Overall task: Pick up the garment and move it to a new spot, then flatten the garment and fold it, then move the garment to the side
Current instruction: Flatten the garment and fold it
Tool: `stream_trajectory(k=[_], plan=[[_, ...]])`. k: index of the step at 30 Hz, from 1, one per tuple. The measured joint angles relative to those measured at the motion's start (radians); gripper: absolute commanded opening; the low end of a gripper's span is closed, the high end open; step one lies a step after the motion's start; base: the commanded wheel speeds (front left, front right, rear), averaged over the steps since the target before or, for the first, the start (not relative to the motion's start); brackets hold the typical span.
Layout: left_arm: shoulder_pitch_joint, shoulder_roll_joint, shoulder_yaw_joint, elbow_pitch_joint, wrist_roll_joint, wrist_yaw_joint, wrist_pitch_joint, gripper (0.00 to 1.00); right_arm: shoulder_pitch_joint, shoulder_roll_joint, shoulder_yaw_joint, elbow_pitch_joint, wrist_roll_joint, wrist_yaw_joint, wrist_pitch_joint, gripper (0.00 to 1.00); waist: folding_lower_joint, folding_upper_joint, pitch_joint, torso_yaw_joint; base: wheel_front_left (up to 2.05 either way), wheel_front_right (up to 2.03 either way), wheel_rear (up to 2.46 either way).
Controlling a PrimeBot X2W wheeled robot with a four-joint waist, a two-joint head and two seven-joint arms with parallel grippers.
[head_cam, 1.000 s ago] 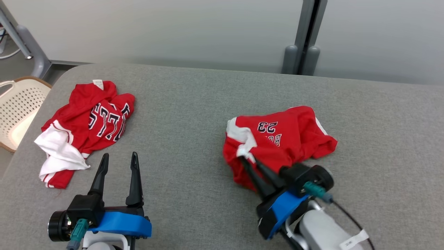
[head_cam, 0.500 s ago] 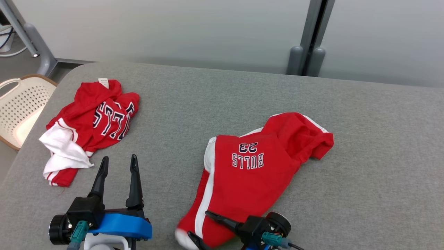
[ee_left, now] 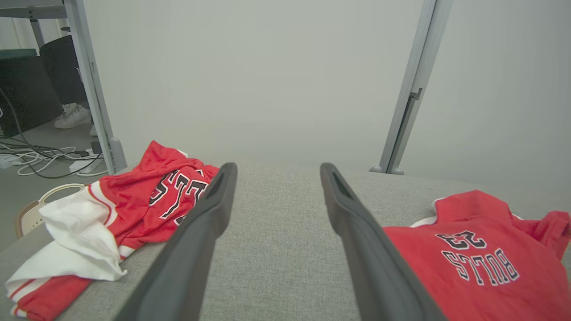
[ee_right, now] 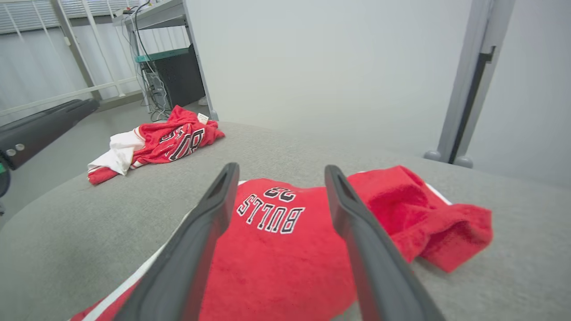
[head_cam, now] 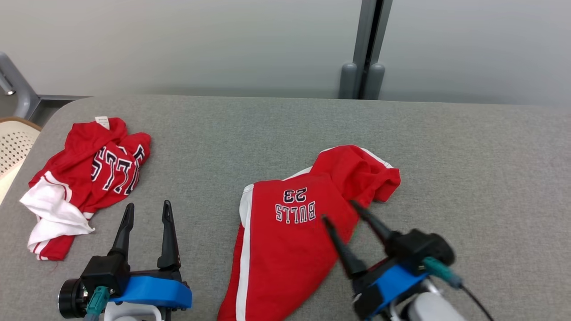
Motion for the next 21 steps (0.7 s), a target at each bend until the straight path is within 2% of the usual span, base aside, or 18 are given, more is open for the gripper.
stream_trajectory(k=[5, 10, 14, 21], plan=[[0.006, 0.000, 0.009, -0.003, 0.006, -0.002, 0.000, 1.00, 0.081, -0.004, -0.212, -0.074, -0.072, 0.000, 0.000, 1.00, 0.0000, 0.0000, -0.003, -0.018, 0.00, 0.00, 0.00], [0.014, 0.000, 0.010, -0.003, 0.007, -0.002, 0.000, 1.00, 0.168, -0.004, -0.351, -0.124, -0.119, 0.000, 0.000, 1.00, 0.0000, 0.0000, -0.009, -0.030, 0.00, 0.00, 0.00], [0.017, 0.000, 0.013, -0.001, 0.008, -0.004, 0.000, 1.00, 0.221, -0.003, -0.399, -0.134, -0.128, 0.000, 0.000, 1.00, 0.0000, 0.0000, -0.012, -0.038, 0.00, 0.00, 0.00], [0.020, 0.000, 0.021, 0.009, 0.014, -0.008, 0.000, 1.00, 0.236, -0.001, -0.381, -0.134, -0.123, 0.000, 0.000, 1.00, 0.0000, 0.0000, -0.016, -0.060, 0.00, 0.00, 0.00]])
